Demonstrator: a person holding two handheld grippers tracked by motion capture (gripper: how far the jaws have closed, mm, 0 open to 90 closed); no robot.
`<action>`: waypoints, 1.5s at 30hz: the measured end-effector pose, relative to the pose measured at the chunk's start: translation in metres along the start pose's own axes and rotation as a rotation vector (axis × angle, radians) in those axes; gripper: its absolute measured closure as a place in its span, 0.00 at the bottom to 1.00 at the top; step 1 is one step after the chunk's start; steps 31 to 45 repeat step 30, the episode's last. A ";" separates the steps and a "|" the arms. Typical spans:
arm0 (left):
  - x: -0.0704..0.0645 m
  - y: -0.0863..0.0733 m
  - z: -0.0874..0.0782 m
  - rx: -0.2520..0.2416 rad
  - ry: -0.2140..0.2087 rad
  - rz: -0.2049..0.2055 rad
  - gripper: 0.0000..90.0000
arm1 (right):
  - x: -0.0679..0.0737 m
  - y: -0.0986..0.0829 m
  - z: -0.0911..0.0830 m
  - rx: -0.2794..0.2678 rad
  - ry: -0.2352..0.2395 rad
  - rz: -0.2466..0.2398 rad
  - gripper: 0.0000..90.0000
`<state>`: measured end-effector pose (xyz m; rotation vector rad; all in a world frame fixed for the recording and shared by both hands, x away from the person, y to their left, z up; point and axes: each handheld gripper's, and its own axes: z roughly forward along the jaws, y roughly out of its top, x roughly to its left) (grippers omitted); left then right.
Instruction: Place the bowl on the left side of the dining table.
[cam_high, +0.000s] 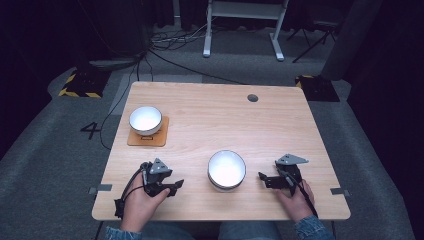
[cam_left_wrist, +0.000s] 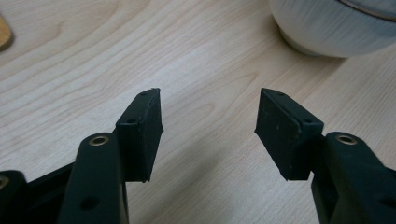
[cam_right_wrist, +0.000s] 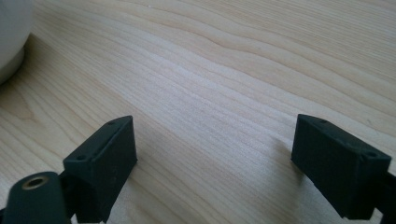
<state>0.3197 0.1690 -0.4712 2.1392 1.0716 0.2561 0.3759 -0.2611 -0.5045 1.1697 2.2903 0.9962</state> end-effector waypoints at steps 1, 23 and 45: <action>0.000 0.000 0.002 0.008 -0.002 0.005 0.45 | 0.000 0.000 0.000 0.001 0.002 0.001 0.16; -0.016 -0.013 0.034 -0.022 0.090 0.063 0.35 | 0.000 0.000 0.000 0.002 0.008 -0.004 0.16; -0.017 -0.012 0.035 -0.020 0.104 0.047 0.31 | 0.000 0.000 0.000 0.002 0.008 -0.004 0.16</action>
